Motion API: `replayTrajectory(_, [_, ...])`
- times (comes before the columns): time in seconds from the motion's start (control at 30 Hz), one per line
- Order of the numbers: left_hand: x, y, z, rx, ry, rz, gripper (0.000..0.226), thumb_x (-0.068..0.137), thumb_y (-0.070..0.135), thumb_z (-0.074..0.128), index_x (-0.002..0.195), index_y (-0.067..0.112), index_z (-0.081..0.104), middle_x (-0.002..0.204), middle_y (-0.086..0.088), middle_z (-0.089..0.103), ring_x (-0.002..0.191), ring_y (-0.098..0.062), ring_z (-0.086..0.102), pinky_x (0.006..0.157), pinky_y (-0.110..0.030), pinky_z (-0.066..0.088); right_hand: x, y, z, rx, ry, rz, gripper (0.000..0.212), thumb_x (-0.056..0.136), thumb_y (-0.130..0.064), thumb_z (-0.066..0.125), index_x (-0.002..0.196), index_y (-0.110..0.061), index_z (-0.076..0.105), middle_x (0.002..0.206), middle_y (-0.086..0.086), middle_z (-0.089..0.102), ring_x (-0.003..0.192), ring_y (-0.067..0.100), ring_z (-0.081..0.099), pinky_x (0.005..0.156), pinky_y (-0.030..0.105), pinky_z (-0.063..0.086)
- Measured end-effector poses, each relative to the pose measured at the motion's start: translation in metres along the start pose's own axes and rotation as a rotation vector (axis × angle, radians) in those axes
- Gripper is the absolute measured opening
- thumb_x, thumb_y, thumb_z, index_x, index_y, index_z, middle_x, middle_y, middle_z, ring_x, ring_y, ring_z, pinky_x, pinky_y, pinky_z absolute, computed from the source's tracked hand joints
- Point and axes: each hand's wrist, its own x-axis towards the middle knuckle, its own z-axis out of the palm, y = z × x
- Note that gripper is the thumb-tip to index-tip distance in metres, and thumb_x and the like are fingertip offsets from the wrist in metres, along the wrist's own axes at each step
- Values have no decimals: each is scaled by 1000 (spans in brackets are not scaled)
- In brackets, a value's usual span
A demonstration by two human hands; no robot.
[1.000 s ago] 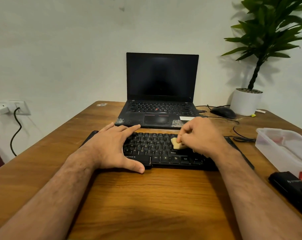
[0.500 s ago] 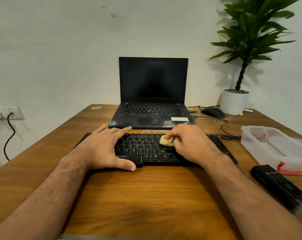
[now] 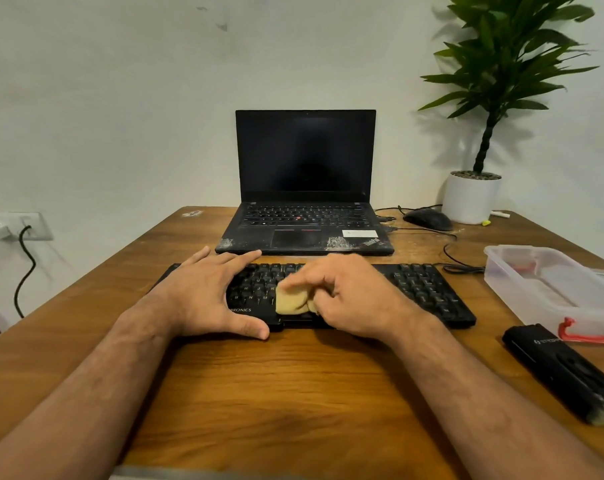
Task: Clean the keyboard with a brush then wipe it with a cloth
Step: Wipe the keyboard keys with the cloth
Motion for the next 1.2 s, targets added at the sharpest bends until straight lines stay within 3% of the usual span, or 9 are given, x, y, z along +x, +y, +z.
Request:
replayTrajectory(0.17, [2,0,0,-9,3,-7,136,43,106,39,157,42,2,162,8,26,149,-9,18,124,-37,-6,-6,10,-10,2,8,94,31,67,-2,55,63,-24,77,76,-16,73,86,2,65,84,34,57])
replayTrajectory(0.23, [2,-1,0,-3,3,-2,136,43,107,37,157,42,2,162,8,27,149,-8,19,124,-37,-5,-9,13,-12,-17,64,82,33,71,-3,56,70,-26,79,83,-16,75,87,0,63,86,33,55])
replayTrajectory(0.37, [3,-3,2,13,-1,13,138,42,108,36,157,42,0,162,8,27,149,-8,20,125,-37,-4,-3,4,4,-94,-15,-34,55,85,-5,52,124,-39,70,128,-23,66,105,-2,52,99,21,39])
replayTrajectory(0.47, [4,-4,3,17,1,13,138,41,108,37,157,42,0,162,8,26,149,-8,19,125,-37,-3,3,4,6,-47,-85,-1,48,80,-3,55,108,-34,79,116,-20,73,105,-3,57,97,13,41])
replayTrajectory(0.6, [3,-3,5,4,45,36,139,40,108,37,158,41,5,160,11,30,148,-3,21,124,-34,-4,-5,15,-12,17,31,175,33,69,-5,58,70,-29,81,77,-13,76,80,1,67,70,20,56])
replayTrajectory(0.67, [2,-2,5,1,54,38,140,40,108,37,158,40,5,159,11,30,148,-3,21,124,-34,-4,-10,23,-18,33,57,238,34,70,-5,59,65,-32,79,75,-14,75,81,1,67,72,24,57])
replayTrajectory(0.83, [2,-2,4,-10,41,33,141,39,108,37,158,40,5,160,9,31,148,-6,22,124,-34,-4,-11,39,-22,-80,71,339,39,84,-8,58,98,-37,80,107,-14,75,92,1,63,84,22,55])
replayTrajectory(1.0, [1,-5,3,-24,29,32,138,42,107,38,158,40,5,160,8,30,148,-7,23,125,-37,-3,-16,34,-24,101,83,348,42,73,-1,60,56,-37,76,76,-14,75,87,2,66,79,30,57])
replayTrajectory(1.2, [1,-5,2,-47,14,19,137,42,106,39,157,41,5,160,9,29,148,-6,22,124,-36,-4,-11,40,-24,-88,165,349,31,83,-9,61,84,-31,82,99,-16,75,97,3,64,92,30,55])
